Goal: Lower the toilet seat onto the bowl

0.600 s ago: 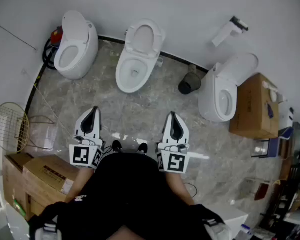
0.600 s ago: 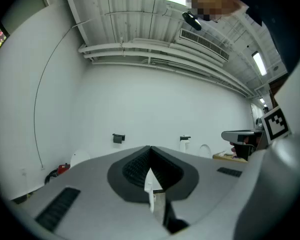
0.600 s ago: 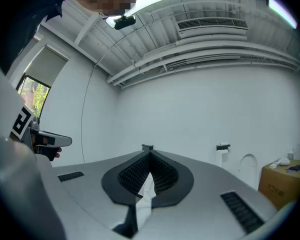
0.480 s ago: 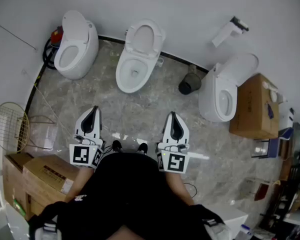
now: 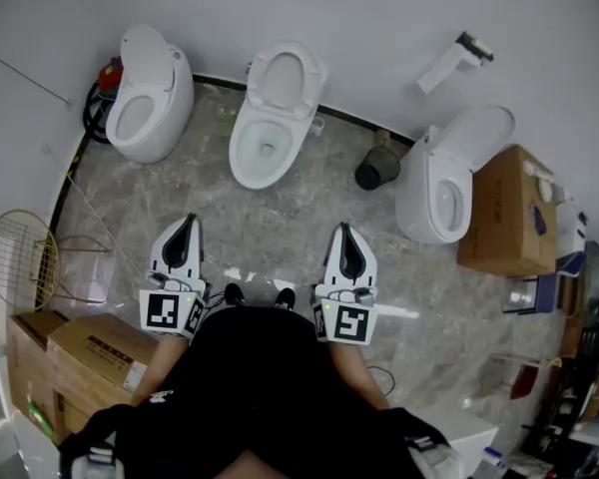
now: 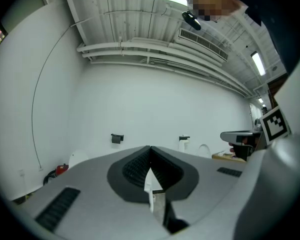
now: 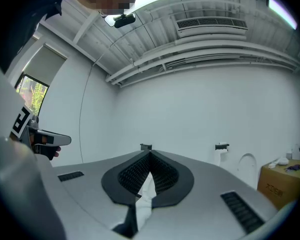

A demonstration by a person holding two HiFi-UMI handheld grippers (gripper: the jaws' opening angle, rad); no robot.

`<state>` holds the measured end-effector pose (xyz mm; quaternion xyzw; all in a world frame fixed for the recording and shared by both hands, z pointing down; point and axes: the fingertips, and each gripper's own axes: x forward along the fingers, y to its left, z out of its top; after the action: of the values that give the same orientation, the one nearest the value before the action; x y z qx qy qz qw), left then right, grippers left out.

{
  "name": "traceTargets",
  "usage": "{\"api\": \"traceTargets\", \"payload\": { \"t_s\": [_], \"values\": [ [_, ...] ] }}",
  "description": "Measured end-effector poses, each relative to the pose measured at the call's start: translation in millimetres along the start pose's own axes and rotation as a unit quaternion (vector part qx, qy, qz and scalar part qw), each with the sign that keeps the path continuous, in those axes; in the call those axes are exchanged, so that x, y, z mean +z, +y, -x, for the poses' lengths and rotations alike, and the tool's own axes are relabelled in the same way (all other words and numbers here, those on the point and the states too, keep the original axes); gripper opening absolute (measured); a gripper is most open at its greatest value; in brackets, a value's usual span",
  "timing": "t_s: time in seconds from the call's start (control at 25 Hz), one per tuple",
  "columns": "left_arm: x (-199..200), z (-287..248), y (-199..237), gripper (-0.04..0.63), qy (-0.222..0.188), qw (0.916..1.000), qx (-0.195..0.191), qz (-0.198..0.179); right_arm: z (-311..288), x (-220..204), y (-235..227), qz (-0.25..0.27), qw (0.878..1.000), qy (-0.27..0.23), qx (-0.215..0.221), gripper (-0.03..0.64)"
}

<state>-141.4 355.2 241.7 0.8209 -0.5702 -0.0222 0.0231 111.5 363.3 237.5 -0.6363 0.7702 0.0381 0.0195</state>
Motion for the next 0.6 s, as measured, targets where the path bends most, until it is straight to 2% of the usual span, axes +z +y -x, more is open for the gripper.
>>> {"api": "traceTargets", "payload": {
  "t_s": [0.4, 0.6],
  "values": [
    [-0.2, -3.3, -0.1, 0.008, -0.001, 0.9999, -0.006, -0.008, -5.9, 2.8, 2.6, 0.003, 1.0, -0.002, 0.004, 0.039],
    [-2.0, -6.5, 1.4, 0.057, 0.003, 0.9999, -0.008, -0.01, -8.4, -0.1, 4.4, 0.003, 1.0, 0.002, 0.005, 0.069]
  ]
}}
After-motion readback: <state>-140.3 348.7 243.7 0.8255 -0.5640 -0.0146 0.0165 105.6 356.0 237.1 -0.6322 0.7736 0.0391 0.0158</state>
